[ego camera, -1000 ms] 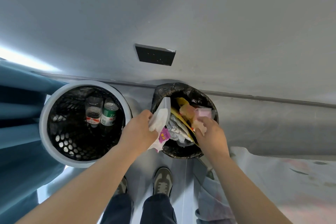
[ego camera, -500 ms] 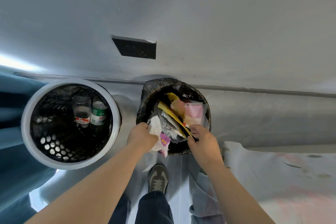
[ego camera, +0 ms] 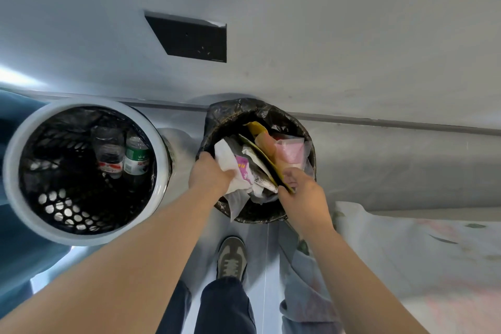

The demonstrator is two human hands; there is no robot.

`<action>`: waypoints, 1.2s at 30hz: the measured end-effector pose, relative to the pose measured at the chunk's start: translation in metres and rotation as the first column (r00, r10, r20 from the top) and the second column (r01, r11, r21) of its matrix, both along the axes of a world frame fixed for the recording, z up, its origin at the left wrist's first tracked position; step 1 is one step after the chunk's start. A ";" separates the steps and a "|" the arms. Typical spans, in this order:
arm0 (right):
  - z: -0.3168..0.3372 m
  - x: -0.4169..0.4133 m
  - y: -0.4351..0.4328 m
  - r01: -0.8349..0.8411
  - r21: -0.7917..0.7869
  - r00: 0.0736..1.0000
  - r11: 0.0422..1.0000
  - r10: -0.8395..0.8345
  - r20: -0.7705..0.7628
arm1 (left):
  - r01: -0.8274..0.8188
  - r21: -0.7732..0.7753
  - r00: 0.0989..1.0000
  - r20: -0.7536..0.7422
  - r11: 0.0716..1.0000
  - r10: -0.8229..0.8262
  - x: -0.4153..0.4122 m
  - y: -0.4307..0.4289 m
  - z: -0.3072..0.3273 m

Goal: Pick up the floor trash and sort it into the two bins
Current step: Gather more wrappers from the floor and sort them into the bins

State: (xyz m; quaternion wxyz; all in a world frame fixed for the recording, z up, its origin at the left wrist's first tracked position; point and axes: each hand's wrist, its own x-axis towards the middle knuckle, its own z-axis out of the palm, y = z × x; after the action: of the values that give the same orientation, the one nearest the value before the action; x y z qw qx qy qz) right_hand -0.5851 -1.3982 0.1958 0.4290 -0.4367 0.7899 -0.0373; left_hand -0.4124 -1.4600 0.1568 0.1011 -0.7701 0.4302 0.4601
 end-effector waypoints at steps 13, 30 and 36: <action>0.016 0.011 0.001 -0.035 -0.013 0.999 0.999 0.035 -0.006 | 0.010 -0.153 0.993 -0.112 0.988 -0.027 -0.001 0.007 0.027; 0.100 0.036 0.003 -0.050 -0.069 0.998 0.996 0.047 -0.044 | 0.097 -0.151 0.954 -0.267 0.984 -0.135 0.052 0.019 0.121; 0.177 0.064 0.002 -0.272 -0.018 0.953 0.962 0.267 -0.144 | 0.449 -0.178 0.884 -0.057 0.876 -0.464 0.081 0.027 0.206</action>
State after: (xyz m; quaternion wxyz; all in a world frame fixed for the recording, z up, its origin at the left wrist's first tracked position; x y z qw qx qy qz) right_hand -0.5210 -1.3959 0.3731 0.3653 -0.5497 0.7503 0.0376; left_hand -0.3311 -1.4331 0.3626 0.1236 -0.6289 0.6396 0.4245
